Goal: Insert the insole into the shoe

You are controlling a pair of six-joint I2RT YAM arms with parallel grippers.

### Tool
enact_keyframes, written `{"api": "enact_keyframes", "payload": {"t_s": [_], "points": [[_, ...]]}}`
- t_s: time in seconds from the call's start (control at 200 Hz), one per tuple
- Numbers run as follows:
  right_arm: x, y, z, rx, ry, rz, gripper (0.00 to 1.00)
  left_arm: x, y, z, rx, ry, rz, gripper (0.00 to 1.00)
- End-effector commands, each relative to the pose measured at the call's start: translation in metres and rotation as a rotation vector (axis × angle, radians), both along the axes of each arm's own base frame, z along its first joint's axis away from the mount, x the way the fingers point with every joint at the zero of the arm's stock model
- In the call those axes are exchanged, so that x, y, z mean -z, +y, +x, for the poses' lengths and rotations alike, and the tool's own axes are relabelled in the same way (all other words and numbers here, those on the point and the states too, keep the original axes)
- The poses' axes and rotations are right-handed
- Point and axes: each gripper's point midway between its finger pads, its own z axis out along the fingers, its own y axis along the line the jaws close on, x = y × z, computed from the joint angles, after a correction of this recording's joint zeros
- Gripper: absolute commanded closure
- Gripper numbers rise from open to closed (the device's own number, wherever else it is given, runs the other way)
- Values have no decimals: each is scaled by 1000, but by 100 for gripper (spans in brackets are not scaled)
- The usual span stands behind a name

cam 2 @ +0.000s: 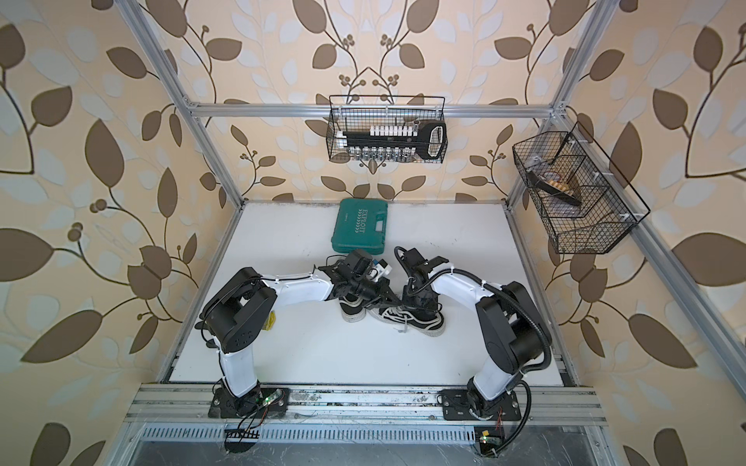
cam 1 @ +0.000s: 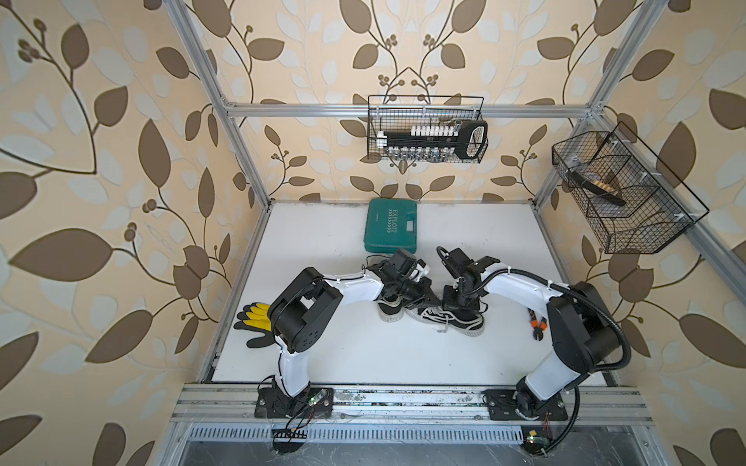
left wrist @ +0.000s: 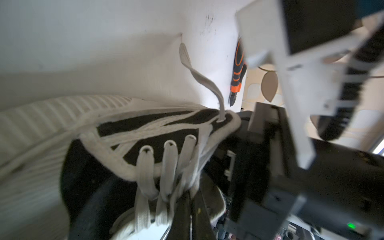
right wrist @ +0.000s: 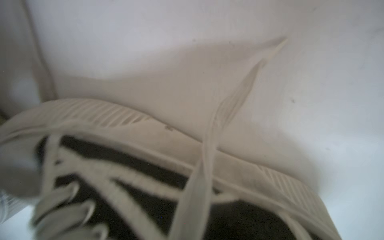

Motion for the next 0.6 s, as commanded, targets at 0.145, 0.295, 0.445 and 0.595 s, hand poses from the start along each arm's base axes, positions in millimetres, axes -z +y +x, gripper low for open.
{"api": "enact_keyframes", "payload": {"t_s": [0.145, 0.295, 0.445, 0.595], "points": [[-62, -37, -11, 50, -151, -98, 100, -9, -1, 0, 53, -141, 176, 100], [-90, -70, -34, 125, -243, -117, 100, 4, -14, 1, 91, -176, 287, 100], [-81, -87, -47, 139, -225, -115, 100, 37, -41, -4, 165, -148, 367, 100], [-79, -89, -43, 77, -214, -131, 89, 66, -54, -7, 198, -111, 408, 78]]}}
